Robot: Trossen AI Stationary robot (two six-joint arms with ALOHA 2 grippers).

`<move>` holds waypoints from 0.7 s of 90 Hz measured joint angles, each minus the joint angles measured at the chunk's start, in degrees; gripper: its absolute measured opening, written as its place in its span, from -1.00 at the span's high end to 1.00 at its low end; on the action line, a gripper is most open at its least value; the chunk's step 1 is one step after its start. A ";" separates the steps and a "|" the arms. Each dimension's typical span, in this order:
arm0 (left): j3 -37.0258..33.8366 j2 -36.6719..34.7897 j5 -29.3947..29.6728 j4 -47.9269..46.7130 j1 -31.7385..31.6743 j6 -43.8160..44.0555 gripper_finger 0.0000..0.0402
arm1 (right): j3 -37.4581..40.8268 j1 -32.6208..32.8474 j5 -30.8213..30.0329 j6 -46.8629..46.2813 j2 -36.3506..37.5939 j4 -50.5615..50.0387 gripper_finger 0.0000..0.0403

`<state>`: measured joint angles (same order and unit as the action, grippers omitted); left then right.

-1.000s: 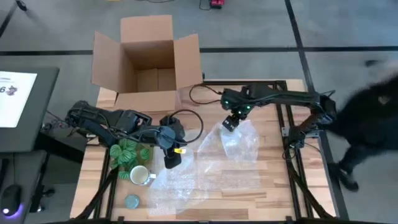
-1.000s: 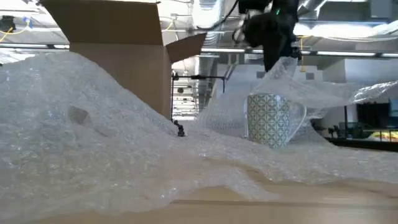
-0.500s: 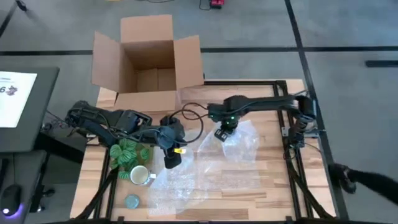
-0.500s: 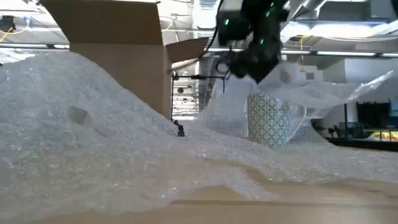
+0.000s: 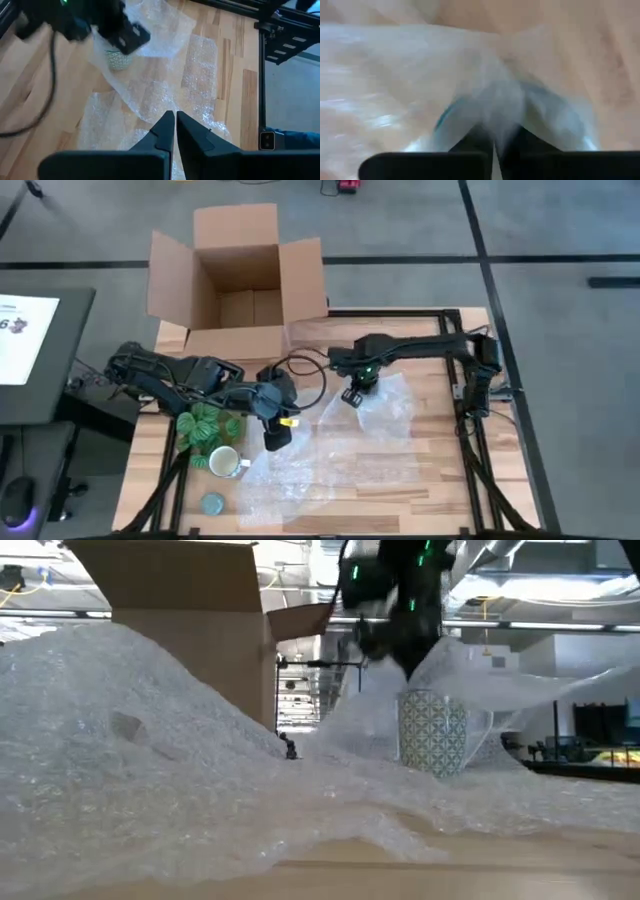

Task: Wrap mug
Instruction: Wrap the green mug with bubble wrap

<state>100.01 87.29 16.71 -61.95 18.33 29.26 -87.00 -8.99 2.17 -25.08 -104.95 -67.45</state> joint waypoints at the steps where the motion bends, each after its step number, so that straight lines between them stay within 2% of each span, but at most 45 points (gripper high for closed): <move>1: 0.00 0.00 0.00 0.00 0.00 0.00 1.00 | -0.21 0.00 -0.02 0.00 0.33 -0.33 1.00; 16: 0.00 0.00 0.00 0.02 0.01 0.05 1.00 | -2.69 -0.13 -0.14 -1.42 5.25 -2.21 1.00; 29: 0.00 0.00 0.00 0.02 0.00 0.09 1.00 | -2.84 0.60 11.26 0.70 8.08 -0.98 1.00; 35: 0.00 0.00 0.00 0.02 0.02 0.09 1.00 | -2.82 1.50 14.11 2.51 7.36 -0.63 1.00; 45: 0.00 0.00 0.00 0.02 0.02 0.03 1.00 | -2.78 2.38 14.09 3.35 4.48 -1.05 1.00; 55: 0.00 -0.01 0.00 0.02 0.02 0.04 1.00 | -2.64 2.16 8.57 2.71 0.46 -1.52 1.00; 63: 0.00 0.00 0.00 0.02 0.02 0.04 1.00 | -2.64 1.38 8.06 2.64 -1.66 -1.63 1.00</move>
<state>100.01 87.29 16.71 -61.93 18.35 29.30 -89.64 -7.61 10.23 -22.44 -106.61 -69.08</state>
